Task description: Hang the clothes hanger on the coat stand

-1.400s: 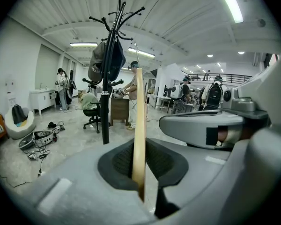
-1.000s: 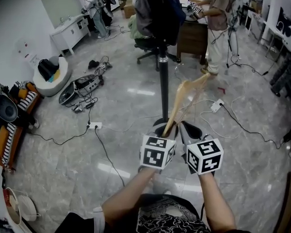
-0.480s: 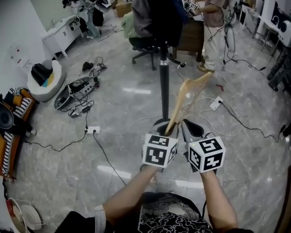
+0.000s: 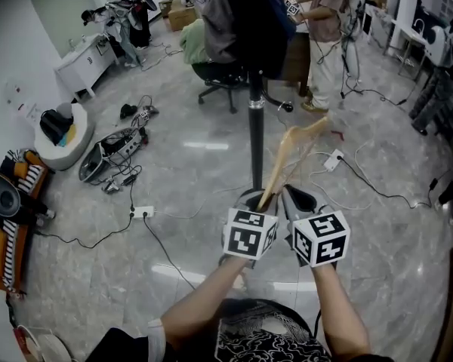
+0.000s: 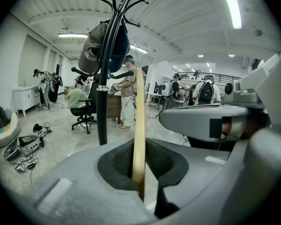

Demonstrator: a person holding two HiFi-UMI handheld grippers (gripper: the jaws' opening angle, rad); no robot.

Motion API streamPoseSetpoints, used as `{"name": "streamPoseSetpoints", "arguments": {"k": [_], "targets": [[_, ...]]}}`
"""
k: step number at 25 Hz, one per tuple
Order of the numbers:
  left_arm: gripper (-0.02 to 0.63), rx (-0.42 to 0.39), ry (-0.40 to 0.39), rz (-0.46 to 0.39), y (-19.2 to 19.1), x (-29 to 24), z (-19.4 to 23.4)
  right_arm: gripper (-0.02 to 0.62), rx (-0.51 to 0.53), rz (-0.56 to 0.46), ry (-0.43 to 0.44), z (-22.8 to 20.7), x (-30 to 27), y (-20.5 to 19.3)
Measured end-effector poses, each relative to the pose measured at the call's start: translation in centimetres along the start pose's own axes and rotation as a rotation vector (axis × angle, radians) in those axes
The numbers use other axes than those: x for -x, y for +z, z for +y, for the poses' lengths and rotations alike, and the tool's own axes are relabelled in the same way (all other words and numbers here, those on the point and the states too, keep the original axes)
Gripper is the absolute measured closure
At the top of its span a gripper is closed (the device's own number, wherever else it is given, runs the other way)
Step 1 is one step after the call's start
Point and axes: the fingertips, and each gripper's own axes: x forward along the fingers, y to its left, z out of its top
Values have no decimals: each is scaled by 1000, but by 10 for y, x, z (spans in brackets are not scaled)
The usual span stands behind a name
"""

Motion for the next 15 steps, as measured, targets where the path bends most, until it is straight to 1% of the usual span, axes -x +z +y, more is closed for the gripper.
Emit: {"name": "streamPoseSetpoints", "arguments": {"k": [9, 15], "targets": [[563, -28, -38, 19, 0, -18, 27, 595, -3, 1, -44, -1, -27, 6], [563, -25, -55, 19, 4, -33, 39, 595, -4, 13, -66, -7, -39, 7]]}}
